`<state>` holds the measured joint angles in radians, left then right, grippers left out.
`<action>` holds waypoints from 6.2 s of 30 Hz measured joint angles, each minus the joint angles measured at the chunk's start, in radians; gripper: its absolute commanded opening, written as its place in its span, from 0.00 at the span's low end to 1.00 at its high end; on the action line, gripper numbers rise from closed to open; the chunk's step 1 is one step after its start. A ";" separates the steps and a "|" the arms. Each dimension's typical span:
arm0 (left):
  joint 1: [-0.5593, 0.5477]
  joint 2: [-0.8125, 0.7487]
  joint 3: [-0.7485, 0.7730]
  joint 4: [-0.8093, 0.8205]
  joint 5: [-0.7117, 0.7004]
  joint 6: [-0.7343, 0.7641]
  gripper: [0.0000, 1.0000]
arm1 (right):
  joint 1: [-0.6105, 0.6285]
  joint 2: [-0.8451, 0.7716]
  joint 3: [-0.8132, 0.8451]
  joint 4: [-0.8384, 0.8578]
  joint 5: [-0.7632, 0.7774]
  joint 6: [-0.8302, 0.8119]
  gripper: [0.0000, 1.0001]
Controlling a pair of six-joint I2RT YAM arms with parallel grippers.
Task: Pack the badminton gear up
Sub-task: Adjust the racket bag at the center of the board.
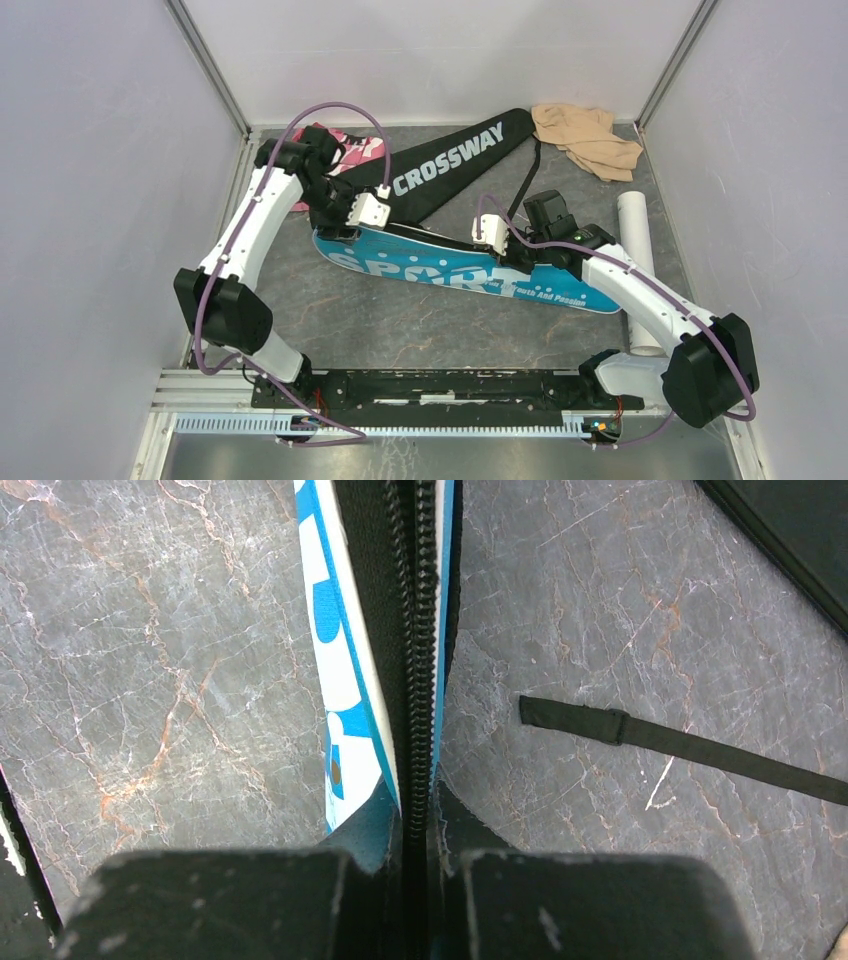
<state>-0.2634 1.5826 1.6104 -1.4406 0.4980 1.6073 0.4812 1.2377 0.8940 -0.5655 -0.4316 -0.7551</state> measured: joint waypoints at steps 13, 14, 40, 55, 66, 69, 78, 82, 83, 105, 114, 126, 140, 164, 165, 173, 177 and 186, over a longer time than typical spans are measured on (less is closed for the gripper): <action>-0.251 -0.055 0.023 0.137 0.136 -0.059 0.84 | 0.000 0.000 0.000 -0.002 -0.002 0.000 0.00; -0.272 -0.042 0.032 0.138 0.135 -0.068 0.83 | 0.000 0.000 0.000 -0.002 -0.002 0.000 0.00; -0.176 0.061 0.019 0.072 0.094 -0.067 0.45 | 0.023 -0.004 -0.027 0.063 -0.020 -0.001 0.00; 0.021 0.030 -0.014 0.009 -0.017 -0.021 0.49 | 0.001 -0.023 -0.047 0.051 0.011 0.000 0.00; 0.016 0.002 0.004 0.004 0.100 0.014 0.81 | 0.000 -0.023 -0.047 0.048 0.011 -0.001 0.00; -0.019 -0.028 0.034 0.035 0.151 -0.011 0.81 | 0.000 -0.021 -0.047 0.048 0.010 -0.001 0.00; -0.221 -0.066 0.061 0.136 0.158 -0.256 0.80 | 0.000 -0.019 -0.047 0.048 0.010 -0.001 0.00; -0.245 -0.057 0.062 0.158 0.134 -0.314 0.74 | 0.000 -0.019 -0.047 0.048 0.010 -0.001 0.00; -0.247 -0.050 0.064 0.158 0.128 -0.324 0.71 | 0.000 -0.019 -0.047 0.048 0.010 -0.001 0.00; -0.253 0.074 0.120 0.040 -0.035 -0.346 0.52 | 0.001 -0.051 -0.081 0.057 0.005 -0.003 0.00; -0.255 -0.003 0.043 0.032 -0.077 -0.347 0.46 | 0.034 -0.130 -0.107 0.024 0.021 -0.038 0.00; -0.260 -0.121 -0.091 0.072 -0.087 -0.365 0.25 | 0.064 -0.200 -0.163 0.049 0.047 -0.064 0.00; -0.246 -0.251 -0.233 0.226 -0.103 -0.364 0.02 | 0.074 -0.190 -0.177 0.109 0.071 -0.077 0.07; -0.213 -0.452 -0.328 0.513 -0.161 -0.571 0.02 | 0.088 0.109 0.227 -0.049 0.145 -0.101 0.00; -0.213 -0.453 -0.328 0.515 -0.166 -0.573 0.02 | 0.088 0.117 0.237 -0.048 0.151 -0.107 0.00; -0.213 -0.497 -0.427 0.575 -0.190 -0.562 0.02 | 0.092 0.168 0.238 0.039 0.213 -0.135 0.12; -0.216 -0.515 -0.519 0.597 -0.181 -0.539 0.02 | 0.097 0.171 0.179 0.067 0.207 -0.145 0.34; -0.219 -0.578 -0.602 0.635 -0.169 -0.532 0.02 | 0.163 0.179 0.147 0.079 0.088 -0.126 0.71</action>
<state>-0.4824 1.0046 1.0084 -0.8055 0.3286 1.0756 0.6437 1.4162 1.0409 -0.4870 -0.3435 -0.8814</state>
